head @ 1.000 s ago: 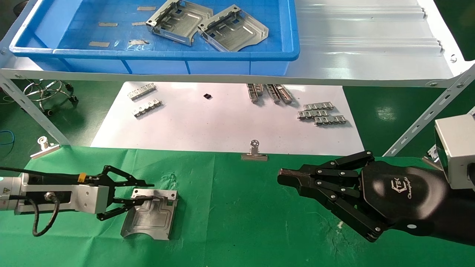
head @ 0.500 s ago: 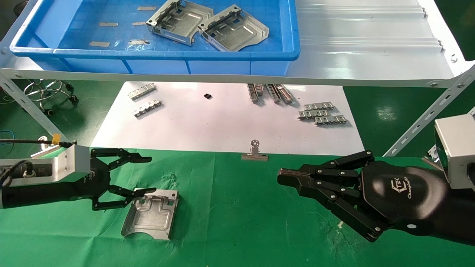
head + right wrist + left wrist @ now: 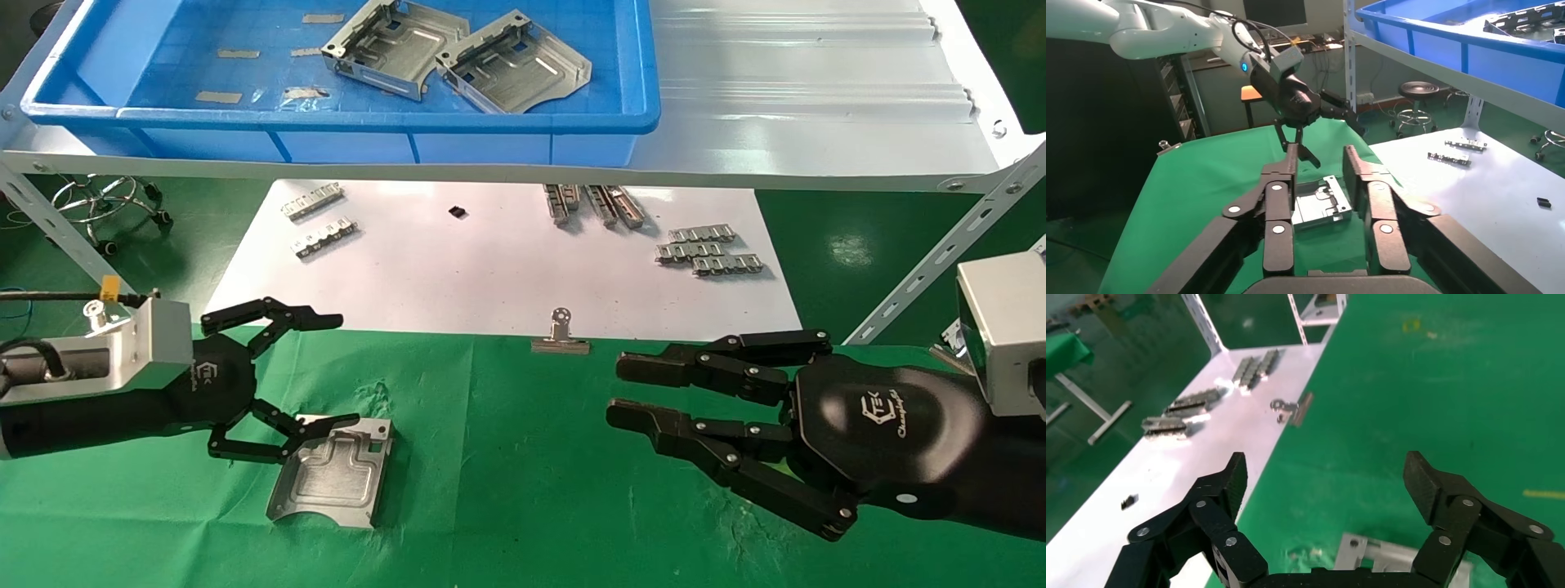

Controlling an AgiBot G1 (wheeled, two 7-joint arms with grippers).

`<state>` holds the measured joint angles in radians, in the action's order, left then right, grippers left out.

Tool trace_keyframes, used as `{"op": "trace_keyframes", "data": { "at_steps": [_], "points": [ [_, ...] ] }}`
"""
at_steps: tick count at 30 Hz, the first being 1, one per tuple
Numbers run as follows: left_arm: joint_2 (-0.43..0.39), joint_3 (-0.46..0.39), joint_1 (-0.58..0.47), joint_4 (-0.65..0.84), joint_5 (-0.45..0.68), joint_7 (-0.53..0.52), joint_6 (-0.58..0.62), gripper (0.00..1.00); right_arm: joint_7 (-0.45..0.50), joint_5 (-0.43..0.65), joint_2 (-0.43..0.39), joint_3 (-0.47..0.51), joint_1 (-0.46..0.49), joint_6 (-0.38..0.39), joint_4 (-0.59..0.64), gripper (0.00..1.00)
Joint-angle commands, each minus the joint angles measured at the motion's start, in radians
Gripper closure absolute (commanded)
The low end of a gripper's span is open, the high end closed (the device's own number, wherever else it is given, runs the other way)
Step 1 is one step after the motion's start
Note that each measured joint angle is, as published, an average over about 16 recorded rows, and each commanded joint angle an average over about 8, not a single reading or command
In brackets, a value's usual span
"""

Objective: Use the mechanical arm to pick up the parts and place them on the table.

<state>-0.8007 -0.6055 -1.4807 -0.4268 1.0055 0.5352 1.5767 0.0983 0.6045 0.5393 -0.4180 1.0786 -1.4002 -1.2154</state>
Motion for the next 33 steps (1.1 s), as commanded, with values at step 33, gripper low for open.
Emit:
{"op": "trace_keyframes", "data": {
  "at_steps": [33],
  "points": [
    [0.156, 0.269, 0.335, -0.708, -0.227, -0.597, -0.067, 0.0, 0.0, 0.0, 0.0, 0.0, 0.0, 0.0, 0.0, 0.0]
  ]
}}
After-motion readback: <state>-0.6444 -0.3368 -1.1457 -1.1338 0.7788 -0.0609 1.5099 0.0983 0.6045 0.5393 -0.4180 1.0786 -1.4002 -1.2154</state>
